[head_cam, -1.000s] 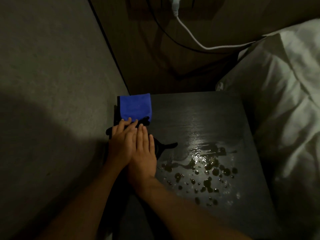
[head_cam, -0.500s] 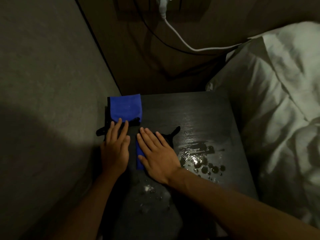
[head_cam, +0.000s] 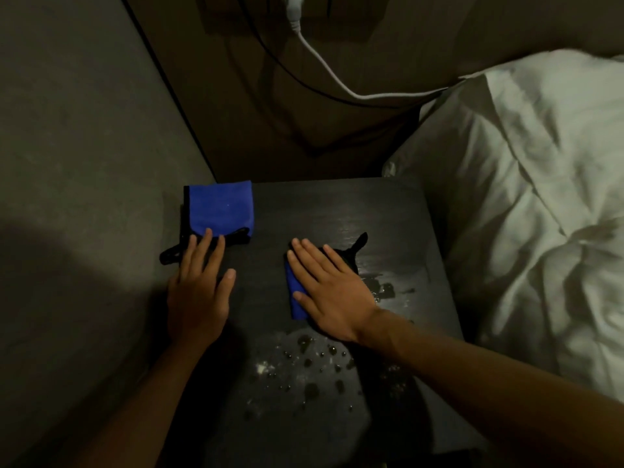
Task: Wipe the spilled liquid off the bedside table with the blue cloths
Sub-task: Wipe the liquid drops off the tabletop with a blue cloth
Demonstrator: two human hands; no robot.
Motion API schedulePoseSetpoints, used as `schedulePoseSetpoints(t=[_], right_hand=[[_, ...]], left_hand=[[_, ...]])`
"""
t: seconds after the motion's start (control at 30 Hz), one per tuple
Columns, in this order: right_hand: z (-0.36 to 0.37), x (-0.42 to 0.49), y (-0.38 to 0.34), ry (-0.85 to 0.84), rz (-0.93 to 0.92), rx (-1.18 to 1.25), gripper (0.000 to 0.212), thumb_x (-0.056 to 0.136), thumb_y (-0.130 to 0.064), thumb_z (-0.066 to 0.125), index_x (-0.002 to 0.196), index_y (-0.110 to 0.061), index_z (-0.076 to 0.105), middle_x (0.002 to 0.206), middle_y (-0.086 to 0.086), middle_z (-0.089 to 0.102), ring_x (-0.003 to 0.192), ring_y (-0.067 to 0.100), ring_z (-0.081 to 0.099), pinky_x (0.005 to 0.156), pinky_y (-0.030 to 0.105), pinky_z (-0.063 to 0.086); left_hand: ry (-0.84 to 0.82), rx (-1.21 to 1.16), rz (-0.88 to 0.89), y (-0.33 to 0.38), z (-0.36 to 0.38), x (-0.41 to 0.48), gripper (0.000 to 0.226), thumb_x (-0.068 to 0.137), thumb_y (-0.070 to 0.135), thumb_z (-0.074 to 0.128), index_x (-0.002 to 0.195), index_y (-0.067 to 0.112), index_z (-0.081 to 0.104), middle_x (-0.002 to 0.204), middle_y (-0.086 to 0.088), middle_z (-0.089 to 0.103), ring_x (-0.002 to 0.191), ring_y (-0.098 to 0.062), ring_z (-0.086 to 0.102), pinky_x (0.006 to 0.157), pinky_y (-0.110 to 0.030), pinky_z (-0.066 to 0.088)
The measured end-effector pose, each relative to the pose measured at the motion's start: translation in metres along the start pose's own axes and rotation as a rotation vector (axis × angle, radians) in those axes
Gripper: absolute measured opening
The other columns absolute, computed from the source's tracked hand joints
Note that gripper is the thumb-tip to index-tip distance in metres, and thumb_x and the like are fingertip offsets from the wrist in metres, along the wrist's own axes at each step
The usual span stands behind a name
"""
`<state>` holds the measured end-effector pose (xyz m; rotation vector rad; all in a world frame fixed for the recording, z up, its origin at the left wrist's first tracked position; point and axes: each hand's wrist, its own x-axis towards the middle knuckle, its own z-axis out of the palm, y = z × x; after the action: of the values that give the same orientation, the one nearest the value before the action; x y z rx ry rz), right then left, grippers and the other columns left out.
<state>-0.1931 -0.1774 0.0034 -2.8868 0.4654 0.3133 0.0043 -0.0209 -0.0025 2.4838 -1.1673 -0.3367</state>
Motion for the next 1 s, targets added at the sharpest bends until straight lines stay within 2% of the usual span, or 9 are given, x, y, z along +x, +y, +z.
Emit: schedulePoseSetpoints(t=[0.3, 0.5, 0.8, 1.0], right_hand=[[-0.006, -0.034, 0.062, -0.030, 0.132, -0.031, 0.068, 0.106, -0.056, 0.010, 0.159, -0.021, -0.013, 0.167, 0.002, -0.020, 0.153, 0.015, -0.022, 0.125, 0.039, -0.011], [-0.007, -0.055, 0.095, -0.017, 0.226, -0.009, 0.071, 0.102, -0.060, 0.001, 0.159, -0.020, -0.011, 0.168, 0.004, -0.017, 0.154, 0.016, -0.020, 0.127, 0.042, -0.006], [-0.001, -0.068, 0.101, 0.058, 0.502, 0.086, 0.078, 0.095, -0.061, -0.006, 0.160, -0.019, -0.011, 0.168, 0.003, -0.018, 0.154, 0.017, -0.020, 0.126, 0.043, -0.008], [0.011, -0.074, 0.095, 0.120, 0.649, 0.129, 0.071, 0.102, -0.057, 0.003, 0.159, -0.019, -0.014, 0.167, 0.004, -0.021, 0.153, 0.017, -0.022, 0.124, 0.040, -0.013]], left_hand=[[-0.001, 0.054, 0.028, -0.004, 0.003, 0.001, 0.066, 0.093, 0.047, 0.018, 0.152, 0.019, 0.028, 0.164, 0.000, 0.014, 0.151, -0.023, 0.009, 0.112, -0.058, 0.031], [0.006, 0.050, 0.024, -0.004, 0.003, 0.000, 0.065, 0.094, 0.049, 0.017, 0.152, 0.020, 0.027, 0.164, 0.000, 0.014, 0.151, -0.023, 0.010, 0.109, -0.061, 0.032], [0.029, 0.033, 0.025, -0.005, 0.003, -0.001, 0.065, 0.095, 0.051, 0.018, 0.152, 0.021, 0.029, 0.164, 0.003, 0.015, 0.151, -0.020, 0.009, 0.106, -0.063, 0.033], [0.027, 0.049, 0.026, -0.007, 0.003, -0.002, 0.065, 0.094, 0.049, 0.018, 0.153, 0.022, 0.027, 0.164, 0.004, 0.013, 0.151, -0.018, 0.008, 0.105, -0.063, 0.035]])
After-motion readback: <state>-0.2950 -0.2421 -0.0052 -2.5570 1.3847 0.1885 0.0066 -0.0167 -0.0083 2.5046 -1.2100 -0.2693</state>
